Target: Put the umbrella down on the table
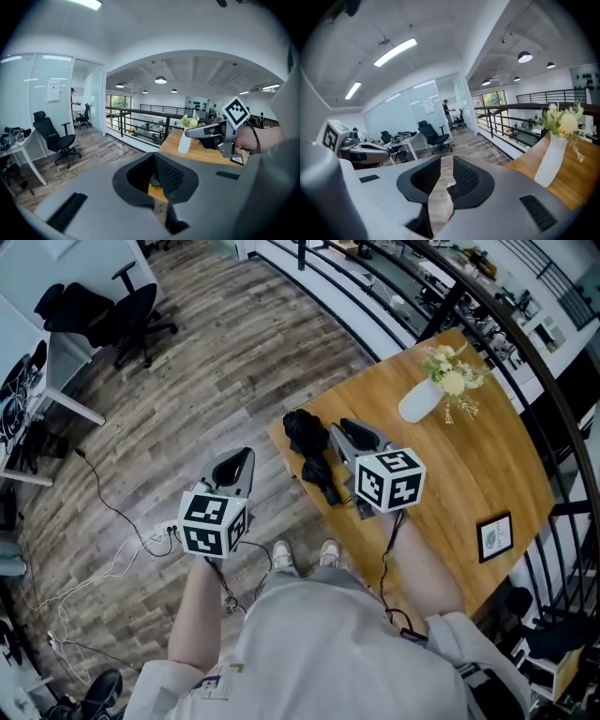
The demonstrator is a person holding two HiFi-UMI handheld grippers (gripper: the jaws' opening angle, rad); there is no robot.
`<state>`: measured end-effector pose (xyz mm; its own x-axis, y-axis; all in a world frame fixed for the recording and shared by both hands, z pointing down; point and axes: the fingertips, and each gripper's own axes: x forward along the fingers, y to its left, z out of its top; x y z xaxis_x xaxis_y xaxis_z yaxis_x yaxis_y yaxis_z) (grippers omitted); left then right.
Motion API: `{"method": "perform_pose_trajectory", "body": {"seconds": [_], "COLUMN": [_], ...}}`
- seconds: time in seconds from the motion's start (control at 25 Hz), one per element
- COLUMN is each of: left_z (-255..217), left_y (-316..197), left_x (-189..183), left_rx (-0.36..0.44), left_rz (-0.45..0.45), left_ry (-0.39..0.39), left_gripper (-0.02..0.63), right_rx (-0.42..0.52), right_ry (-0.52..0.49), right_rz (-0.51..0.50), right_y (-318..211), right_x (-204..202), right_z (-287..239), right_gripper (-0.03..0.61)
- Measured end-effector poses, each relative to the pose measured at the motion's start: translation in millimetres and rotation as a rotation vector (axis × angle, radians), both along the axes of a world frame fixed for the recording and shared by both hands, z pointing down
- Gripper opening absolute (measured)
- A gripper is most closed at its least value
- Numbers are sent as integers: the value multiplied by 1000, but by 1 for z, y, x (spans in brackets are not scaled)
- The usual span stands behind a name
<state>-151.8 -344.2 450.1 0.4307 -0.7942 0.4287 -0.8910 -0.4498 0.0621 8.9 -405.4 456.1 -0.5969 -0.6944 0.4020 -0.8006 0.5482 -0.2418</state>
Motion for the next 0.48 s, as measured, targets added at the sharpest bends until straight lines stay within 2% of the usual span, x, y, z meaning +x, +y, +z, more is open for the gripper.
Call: {"method": "perform_pose_trajectory", "body": {"seconds": [0.12, 0.32, 0.48], "left_z": [-37, -95, -136], "left_y": [6, 22, 36], "left_x": [-3, 0, -1], "left_rx": [72, 163, 257], "left_rz": [4, 28, 41], "left_ry": [-13, 84, 93], "left_gripper": [17, 17, 17], "right_rx": [88, 249, 353], "right_ry": [-59, -93, -83], "right_rz": [-15, -43, -67], "right_y": [19, 49, 74], "right_x": [-2, -1, -1], "right_z": [-59, -130, -164], "right_gripper": [94, 73, 55]}}
